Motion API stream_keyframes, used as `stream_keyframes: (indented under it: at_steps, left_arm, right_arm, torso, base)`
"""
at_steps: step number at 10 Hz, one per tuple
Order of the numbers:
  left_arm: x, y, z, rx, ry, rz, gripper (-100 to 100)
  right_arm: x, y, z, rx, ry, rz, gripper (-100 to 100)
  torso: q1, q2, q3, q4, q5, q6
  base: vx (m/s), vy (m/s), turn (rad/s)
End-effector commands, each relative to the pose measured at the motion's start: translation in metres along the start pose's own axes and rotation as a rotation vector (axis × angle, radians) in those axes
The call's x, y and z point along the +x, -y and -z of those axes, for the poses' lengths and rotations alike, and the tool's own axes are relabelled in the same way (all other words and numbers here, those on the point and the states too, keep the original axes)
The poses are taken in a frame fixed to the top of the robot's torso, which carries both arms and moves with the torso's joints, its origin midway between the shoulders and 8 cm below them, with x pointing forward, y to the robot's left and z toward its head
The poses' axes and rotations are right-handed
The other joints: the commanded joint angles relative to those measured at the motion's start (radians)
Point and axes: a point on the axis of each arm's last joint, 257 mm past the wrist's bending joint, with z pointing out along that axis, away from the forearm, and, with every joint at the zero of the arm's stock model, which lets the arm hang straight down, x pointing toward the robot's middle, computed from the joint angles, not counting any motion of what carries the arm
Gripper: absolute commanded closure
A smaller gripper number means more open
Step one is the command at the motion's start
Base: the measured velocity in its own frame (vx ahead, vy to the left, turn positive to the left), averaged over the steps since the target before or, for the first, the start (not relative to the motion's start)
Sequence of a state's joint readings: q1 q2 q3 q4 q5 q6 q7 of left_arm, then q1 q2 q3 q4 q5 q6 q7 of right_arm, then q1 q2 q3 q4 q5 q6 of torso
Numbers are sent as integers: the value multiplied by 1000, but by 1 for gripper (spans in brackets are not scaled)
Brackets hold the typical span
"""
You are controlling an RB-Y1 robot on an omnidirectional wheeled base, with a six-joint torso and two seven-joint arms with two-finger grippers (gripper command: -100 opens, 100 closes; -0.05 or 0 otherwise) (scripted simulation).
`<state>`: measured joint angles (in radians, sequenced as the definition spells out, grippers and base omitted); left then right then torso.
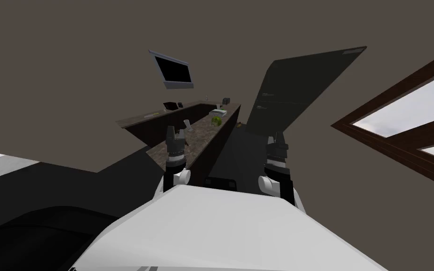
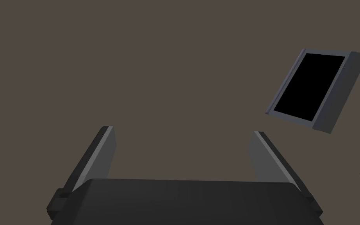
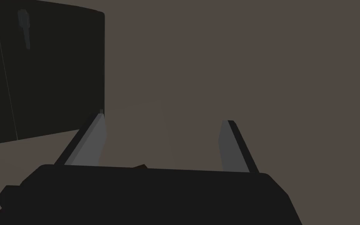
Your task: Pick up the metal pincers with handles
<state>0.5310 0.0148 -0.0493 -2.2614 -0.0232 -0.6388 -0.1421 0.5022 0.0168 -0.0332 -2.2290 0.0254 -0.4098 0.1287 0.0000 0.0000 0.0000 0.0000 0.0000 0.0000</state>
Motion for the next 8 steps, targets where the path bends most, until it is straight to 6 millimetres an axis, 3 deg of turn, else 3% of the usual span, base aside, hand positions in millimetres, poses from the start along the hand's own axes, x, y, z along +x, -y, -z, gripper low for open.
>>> stream_keyframes:
  at_steps: [1, 8]
  left_arm:
    - [3, -8, 5, -17, -39, -28, -100]
    - [-3, -74, 52, -174, -176, -215, -100]
  right_arm:
    - [0, 0, 0, 0, 0, 0, 0]
    - [0, 0, 0, 0, 0, 0, 0]
  torso:
    - [0, 0, 0, 0, 0, 0]
    - [2, 3, 2, 1, 1, 0]
  base:
    - [-9, 7, -65]
    - [-37, 27, -108]
